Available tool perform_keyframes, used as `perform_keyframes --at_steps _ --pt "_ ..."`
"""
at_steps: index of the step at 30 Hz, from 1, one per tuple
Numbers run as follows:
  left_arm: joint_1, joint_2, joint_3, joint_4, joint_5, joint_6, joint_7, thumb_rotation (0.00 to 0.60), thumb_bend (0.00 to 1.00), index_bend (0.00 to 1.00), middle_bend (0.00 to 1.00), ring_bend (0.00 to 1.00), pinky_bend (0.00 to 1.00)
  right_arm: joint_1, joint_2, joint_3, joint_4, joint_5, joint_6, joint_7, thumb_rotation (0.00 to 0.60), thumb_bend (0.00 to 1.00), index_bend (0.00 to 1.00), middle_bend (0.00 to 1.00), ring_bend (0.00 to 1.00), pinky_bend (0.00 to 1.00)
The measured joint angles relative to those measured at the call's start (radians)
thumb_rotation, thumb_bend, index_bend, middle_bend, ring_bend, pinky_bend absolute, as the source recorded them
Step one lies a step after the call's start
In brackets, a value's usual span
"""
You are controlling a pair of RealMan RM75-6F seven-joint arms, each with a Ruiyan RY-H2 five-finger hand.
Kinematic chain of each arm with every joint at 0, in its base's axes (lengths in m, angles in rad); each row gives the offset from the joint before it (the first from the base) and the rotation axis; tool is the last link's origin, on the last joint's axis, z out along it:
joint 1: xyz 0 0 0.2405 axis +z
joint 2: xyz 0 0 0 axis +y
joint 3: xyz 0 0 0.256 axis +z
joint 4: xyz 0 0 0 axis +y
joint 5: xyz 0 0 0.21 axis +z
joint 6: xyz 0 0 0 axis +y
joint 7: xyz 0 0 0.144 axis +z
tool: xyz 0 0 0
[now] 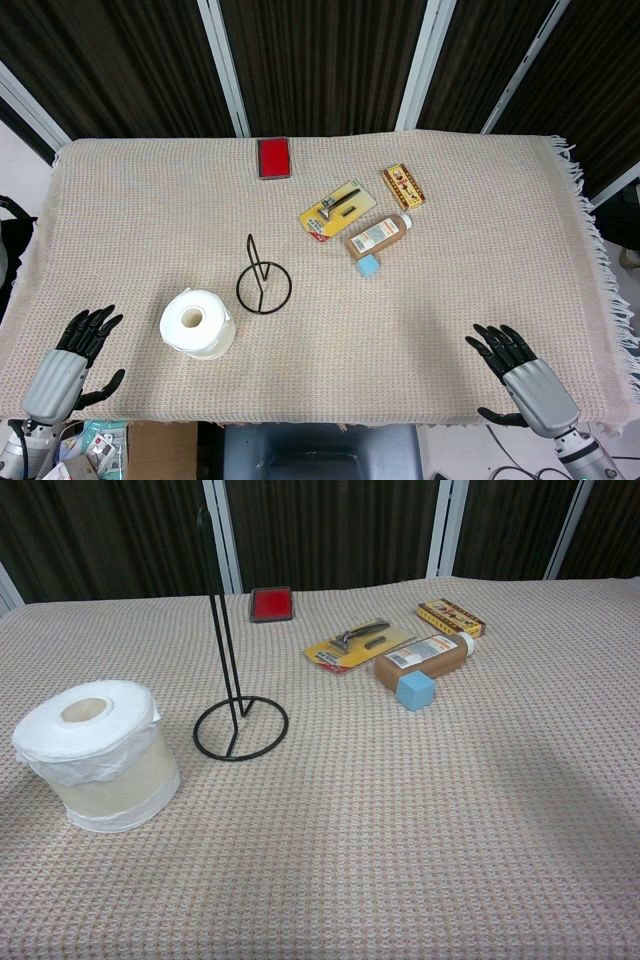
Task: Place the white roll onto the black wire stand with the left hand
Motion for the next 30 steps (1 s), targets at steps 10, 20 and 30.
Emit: perform_keyframes --at_steps 10,20,30 --pt "-0.034 -0.044 0.013 0.038 0.027 -0.003 -0.297 0.600 0.34 0.00 0.00 0.00 0.00 -0.005 0.012 0.002 -0.001 0.002 0.018 0.023 0.600 0.06 0.00 0.00 0.00 0.00" --pt "-0.096 -0.287 -0.030 0.258 -0.022 -0.047 -0.512 0.600 0.33 0.00 0.00 0.00 0.00 -0.008 0.010 0.008 -0.002 0.012 0.020 0.026 0.600 0.06 0.00 0.00 0.00 0.00" --pt "-0.125 -0.375 -0.046 0.325 -0.066 -0.096 -0.448 0.600 0.33 0.00 0.00 0.00 0.00 -0.008 0.009 0.015 -0.003 0.023 0.015 0.022 0.600 0.06 0.00 0.00 0.00 0.00"
